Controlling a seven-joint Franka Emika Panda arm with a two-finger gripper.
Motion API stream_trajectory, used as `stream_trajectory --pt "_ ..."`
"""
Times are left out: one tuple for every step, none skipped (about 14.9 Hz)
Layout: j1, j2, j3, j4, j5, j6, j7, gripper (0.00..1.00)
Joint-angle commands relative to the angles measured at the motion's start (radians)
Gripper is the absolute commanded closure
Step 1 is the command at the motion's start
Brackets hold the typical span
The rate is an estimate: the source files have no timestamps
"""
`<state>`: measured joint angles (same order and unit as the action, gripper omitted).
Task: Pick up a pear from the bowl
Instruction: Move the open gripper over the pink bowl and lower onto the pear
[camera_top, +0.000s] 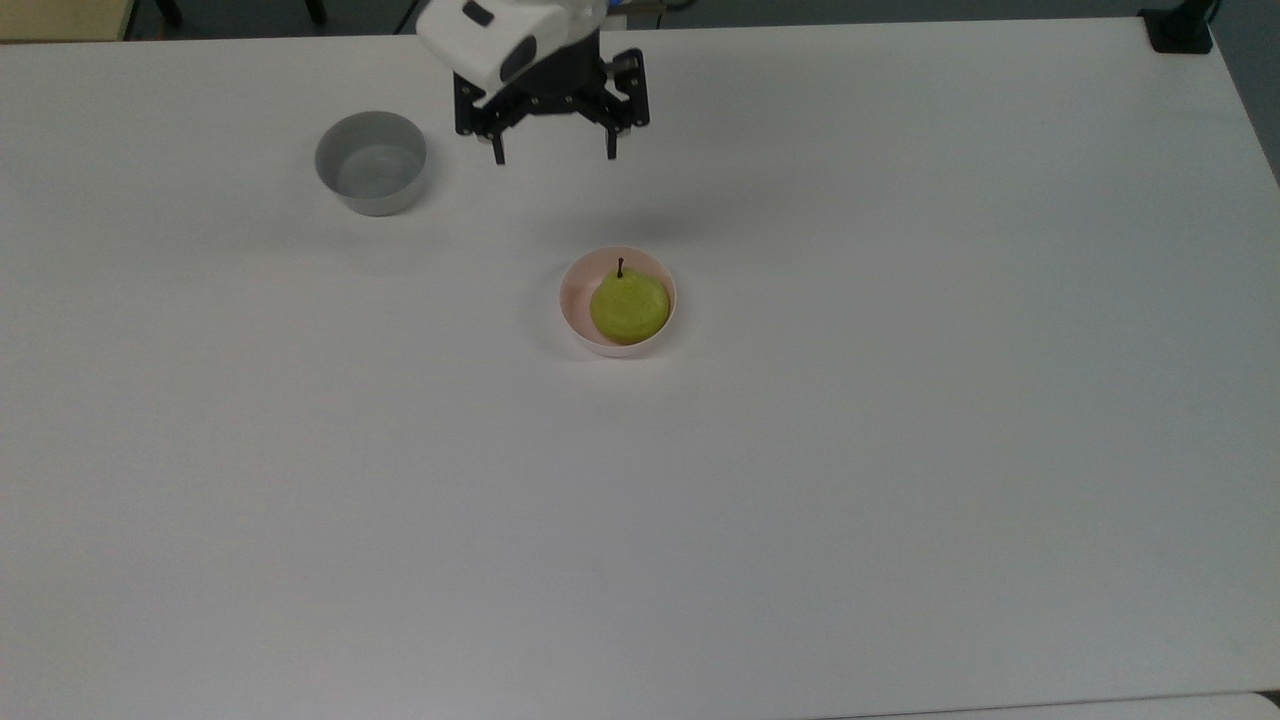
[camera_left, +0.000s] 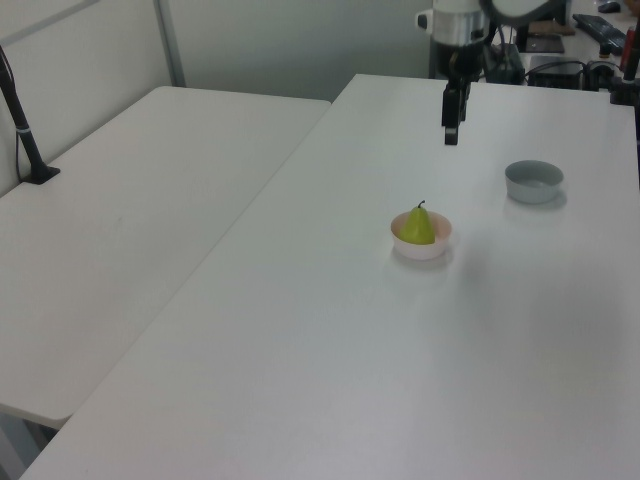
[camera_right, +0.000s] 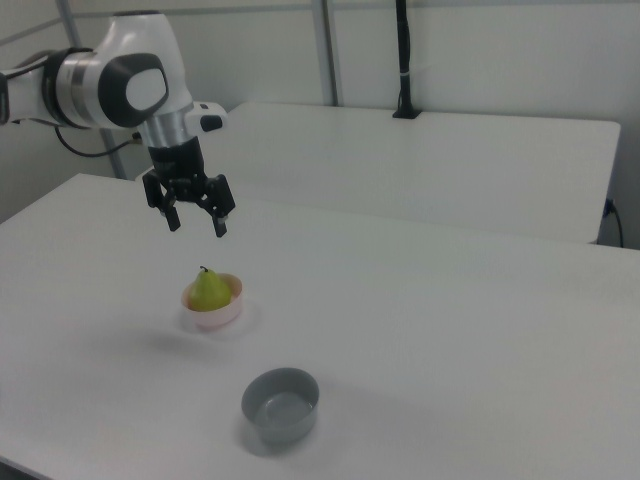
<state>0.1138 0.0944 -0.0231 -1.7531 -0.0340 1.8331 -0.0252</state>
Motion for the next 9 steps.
stream_trajectory --pt "0.024 0.028 -0.004 -0.06 0.002 0.116 -0.036 0.0" --pt "0.03 0.048 -0.004 -0.062 0.002 0.129 -0.036 0.0" --pt "0.032 0.067 -0.004 -0.062 0.002 0.139 -0.036 0.0" --pt "0.032 0.088 -0.003 -0.06 0.002 0.158 -0.035 0.0" --pt "0.043 0.106 -0.004 -0.059 0.002 0.181 -0.035 0.0" --pt "0.056 0.125 -0.004 -0.057 0.002 0.199 -0.035 0.0" --pt "0.058 0.142 -0.004 -0.055 0.002 0.207 -0.035 0.0" --pt "0.061 0.157 -0.004 -0.054 0.002 0.215 -0.033 0.0" --pt "0.07 0.178 -0.004 -0.054 0.002 0.233 -0.027 0.0"
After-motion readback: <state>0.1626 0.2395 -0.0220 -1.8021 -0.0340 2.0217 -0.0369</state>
